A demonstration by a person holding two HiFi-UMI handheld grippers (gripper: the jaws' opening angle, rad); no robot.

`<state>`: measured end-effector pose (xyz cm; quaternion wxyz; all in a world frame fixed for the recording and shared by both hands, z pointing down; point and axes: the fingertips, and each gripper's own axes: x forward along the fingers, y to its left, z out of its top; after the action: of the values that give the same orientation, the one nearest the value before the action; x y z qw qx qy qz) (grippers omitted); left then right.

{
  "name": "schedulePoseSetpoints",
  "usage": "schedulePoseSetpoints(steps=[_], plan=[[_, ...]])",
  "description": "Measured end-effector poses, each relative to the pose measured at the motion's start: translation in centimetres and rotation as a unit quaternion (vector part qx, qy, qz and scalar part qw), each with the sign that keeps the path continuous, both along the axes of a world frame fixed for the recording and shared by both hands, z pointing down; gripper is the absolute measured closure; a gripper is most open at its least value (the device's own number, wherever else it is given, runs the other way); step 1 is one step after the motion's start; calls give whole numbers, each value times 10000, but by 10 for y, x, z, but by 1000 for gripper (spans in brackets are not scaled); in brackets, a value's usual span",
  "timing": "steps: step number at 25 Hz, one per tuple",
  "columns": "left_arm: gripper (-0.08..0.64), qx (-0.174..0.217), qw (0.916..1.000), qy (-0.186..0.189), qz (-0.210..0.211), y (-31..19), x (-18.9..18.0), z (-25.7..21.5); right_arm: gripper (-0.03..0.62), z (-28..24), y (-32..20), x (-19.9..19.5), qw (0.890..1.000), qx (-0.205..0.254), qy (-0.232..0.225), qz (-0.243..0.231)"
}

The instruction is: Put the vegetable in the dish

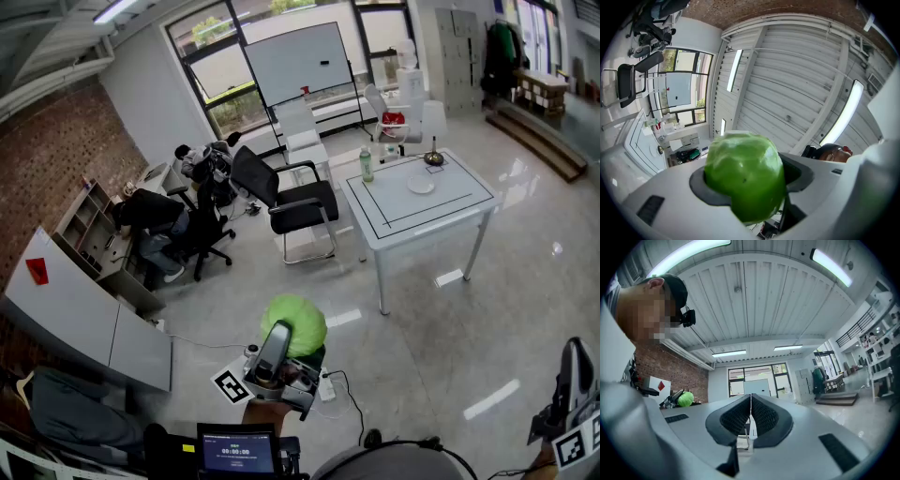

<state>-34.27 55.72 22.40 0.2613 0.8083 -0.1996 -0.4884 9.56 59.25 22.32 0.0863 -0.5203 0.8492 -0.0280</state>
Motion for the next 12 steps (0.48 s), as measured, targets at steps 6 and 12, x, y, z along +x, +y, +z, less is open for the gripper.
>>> schedulePoseSetpoints(steps=[6,12], plan=[[268,157,9999,43,46,5,28,-7,580,-7,10,17,9998,155,31,-99],[268,71,9999,134,54,-6,72,-2,580,-2,5,40,9996,82,52,-277]])
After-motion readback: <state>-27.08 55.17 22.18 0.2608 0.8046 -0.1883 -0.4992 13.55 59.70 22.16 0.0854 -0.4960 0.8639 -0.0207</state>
